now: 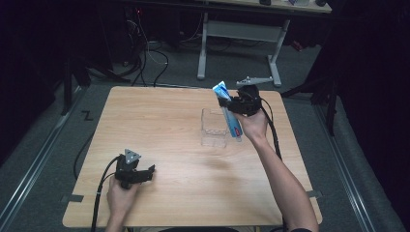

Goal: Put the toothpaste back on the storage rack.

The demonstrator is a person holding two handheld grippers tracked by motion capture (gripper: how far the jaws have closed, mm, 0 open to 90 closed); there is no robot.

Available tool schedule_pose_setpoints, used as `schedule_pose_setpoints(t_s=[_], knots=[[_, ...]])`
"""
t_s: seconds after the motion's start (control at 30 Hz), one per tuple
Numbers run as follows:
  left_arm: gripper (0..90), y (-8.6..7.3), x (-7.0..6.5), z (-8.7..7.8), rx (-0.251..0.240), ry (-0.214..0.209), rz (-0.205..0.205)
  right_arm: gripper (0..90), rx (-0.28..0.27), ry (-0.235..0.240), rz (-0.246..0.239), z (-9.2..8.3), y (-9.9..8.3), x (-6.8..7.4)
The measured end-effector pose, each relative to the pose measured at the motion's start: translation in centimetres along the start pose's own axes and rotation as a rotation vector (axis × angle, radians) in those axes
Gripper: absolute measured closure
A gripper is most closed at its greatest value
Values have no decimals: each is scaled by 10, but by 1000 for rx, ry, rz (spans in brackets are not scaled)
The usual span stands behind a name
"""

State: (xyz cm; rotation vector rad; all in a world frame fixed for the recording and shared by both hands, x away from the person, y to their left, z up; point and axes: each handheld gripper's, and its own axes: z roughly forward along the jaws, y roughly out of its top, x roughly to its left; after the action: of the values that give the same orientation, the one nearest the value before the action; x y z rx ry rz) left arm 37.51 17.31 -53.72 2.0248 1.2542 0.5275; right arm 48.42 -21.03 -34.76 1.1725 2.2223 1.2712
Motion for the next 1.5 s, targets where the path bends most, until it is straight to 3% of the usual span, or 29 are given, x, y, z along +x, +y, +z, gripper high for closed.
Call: schedule_pose_setpoints(t_s=[0.7, 1.5], knots=[[182, 0, 0, 0, 1, 0, 0, 732, -29, -24, -2, 15, 19, 4], [182, 1, 0, 0, 4, 0, 1, 727, -44, -64, 14, 32, 24, -2]])
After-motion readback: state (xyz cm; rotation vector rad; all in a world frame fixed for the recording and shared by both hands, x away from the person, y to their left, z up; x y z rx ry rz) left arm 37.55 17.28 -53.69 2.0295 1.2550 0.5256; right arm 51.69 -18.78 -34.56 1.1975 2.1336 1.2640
